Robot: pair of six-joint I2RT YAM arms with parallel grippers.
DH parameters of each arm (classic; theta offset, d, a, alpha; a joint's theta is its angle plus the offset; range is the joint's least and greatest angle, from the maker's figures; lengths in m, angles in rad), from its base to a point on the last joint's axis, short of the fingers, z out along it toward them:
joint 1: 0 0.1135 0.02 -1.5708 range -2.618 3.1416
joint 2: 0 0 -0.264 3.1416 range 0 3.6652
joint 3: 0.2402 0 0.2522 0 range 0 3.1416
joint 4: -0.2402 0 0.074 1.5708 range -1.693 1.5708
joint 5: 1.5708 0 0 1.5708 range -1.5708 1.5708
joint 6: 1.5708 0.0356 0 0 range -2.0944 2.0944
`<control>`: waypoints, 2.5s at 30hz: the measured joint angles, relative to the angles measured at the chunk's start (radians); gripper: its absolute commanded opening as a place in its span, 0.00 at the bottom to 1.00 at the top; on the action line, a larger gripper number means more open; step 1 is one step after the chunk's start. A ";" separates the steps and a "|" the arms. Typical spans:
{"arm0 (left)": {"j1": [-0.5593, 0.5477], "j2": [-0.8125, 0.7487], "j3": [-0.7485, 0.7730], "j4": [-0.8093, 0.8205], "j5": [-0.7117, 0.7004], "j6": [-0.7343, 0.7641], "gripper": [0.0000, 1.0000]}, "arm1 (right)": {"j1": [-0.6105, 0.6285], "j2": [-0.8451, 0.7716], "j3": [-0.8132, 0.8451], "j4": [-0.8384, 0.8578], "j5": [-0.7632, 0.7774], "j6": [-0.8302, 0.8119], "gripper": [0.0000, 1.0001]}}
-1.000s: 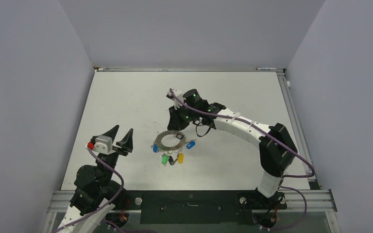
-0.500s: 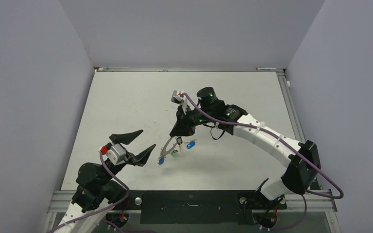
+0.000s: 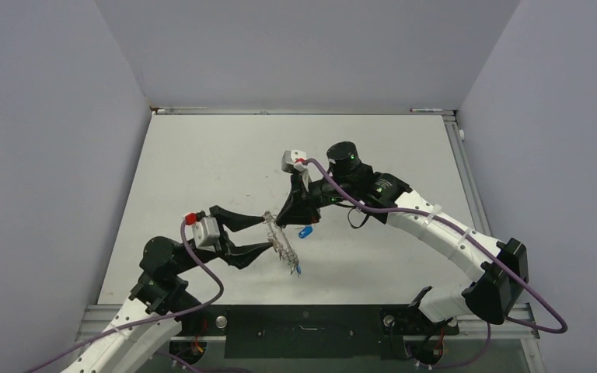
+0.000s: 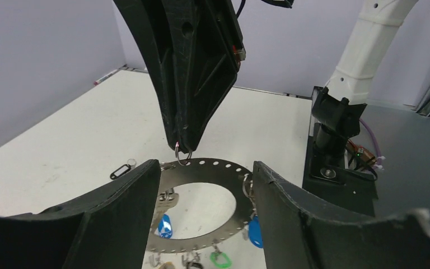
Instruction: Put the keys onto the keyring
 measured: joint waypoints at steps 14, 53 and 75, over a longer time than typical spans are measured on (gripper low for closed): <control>0.000 0.130 0.031 0.056 -0.048 -0.104 0.51 | 0.000 -0.027 -0.011 0.074 0.125 0.046 0.05; -0.013 0.230 0.125 -0.014 -0.214 -0.054 0.29 | 0.106 -0.029 0.060 0.089 0.539 0.274 0.05; -0.014 0.257 0.163 -0.106 -0.218 0.100 0.49 | 0.109 0.093 0.181 -0.097 0.648 0.382 0.05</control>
